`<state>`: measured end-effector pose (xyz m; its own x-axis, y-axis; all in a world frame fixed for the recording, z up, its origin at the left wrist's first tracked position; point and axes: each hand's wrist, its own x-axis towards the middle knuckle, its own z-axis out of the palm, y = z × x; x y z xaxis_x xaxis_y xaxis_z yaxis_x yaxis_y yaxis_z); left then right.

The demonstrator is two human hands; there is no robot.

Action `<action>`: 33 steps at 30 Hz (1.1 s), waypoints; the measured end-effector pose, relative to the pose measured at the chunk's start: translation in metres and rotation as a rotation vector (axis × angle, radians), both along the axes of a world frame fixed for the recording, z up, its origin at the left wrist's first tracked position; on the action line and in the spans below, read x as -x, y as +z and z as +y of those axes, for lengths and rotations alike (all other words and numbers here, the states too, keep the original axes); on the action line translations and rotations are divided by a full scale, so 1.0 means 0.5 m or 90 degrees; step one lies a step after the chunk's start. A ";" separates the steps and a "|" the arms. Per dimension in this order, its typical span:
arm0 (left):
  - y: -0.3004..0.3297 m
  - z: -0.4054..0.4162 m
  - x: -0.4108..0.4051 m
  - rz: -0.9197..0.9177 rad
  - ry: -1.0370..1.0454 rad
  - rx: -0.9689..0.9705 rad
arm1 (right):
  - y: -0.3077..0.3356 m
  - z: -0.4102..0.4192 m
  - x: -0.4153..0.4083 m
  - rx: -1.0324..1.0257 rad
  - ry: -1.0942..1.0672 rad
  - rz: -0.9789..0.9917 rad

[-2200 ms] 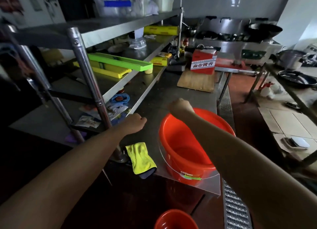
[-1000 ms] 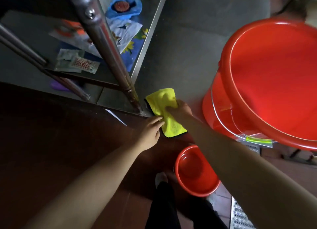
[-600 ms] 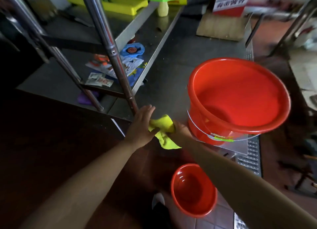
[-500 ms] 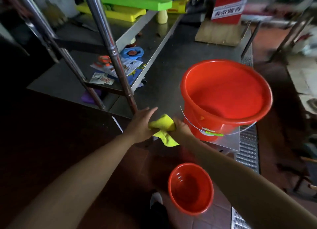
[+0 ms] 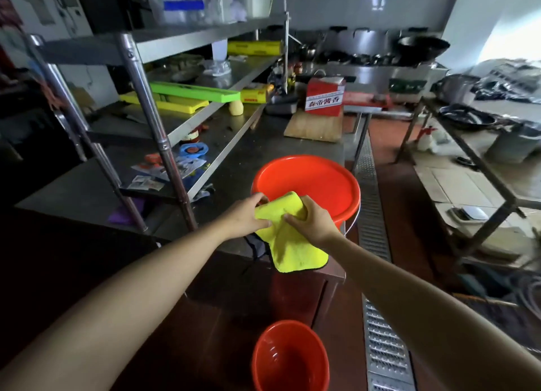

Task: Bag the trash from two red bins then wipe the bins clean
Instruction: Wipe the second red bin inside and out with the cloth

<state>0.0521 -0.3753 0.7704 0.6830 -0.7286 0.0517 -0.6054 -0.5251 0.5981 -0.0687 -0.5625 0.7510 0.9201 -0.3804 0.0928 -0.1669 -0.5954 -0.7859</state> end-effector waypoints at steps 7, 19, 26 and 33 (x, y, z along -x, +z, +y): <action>0.031 -0.108 -0.024 -0.092 0.001 0.032 | 0.029 -0.120 -0.012 0.023 -0.223 0.018; -0.096 -0.137 -0.044 -0.192 -0.172 -0.260 | -0.055 -0.127 -0.014 0.443 0.068 0.254; -0.121 -0.119 -0.095 -0.218 -0.274 -0.200 | -0.063 -0.082 -0.063 0.527 0.156 0.262; -0.140 -0.085 -0.144 -0.325 -0.351 -0.133 | -0.085 -0.064 -0.059 0.617 0.141 0.238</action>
